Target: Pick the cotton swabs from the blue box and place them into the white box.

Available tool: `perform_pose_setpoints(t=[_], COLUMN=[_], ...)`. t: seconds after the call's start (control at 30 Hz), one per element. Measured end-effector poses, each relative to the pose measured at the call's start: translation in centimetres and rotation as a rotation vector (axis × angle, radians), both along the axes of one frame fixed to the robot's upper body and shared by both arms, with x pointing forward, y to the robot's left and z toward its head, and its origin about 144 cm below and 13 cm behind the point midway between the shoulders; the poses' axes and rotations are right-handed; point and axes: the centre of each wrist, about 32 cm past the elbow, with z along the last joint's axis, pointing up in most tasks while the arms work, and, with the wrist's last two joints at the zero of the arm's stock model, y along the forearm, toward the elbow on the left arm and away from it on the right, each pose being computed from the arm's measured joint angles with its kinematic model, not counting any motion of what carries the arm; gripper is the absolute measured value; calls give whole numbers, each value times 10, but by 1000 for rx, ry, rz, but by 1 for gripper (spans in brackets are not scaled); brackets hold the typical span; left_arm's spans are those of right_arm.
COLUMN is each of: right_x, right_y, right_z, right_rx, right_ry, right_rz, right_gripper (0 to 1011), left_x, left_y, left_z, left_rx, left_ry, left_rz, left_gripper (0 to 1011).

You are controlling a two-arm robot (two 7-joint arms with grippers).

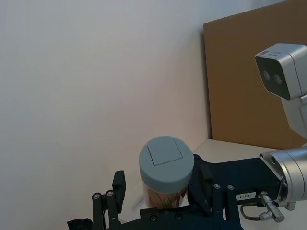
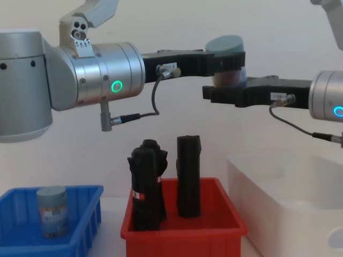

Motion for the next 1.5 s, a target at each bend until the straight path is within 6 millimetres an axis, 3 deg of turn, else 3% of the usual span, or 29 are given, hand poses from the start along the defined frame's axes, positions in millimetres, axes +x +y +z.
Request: perform_pose_setpoints(t=[0.1,0.87,1.27,1.5], right_x=[-1,-2,3,9], right_y=[-3,-24,-26,-25], right_z=[-2,-23,-38,-43], right_rx=[9,127,168,156], right_ry=[0,32,143,238], right_rz=[-28,-334,-474,-514], right_gripper=[709,709,709,871], left_x=[0,0,0,0], left_y=[0,0,0,0], left_z=[0,0,0,0], left_rx=[0,-2,-2,-2], left_ry=[0,0,0,0], left_rz=[0,0,0,0], left_gripper=[1003,1004,1004,1004])
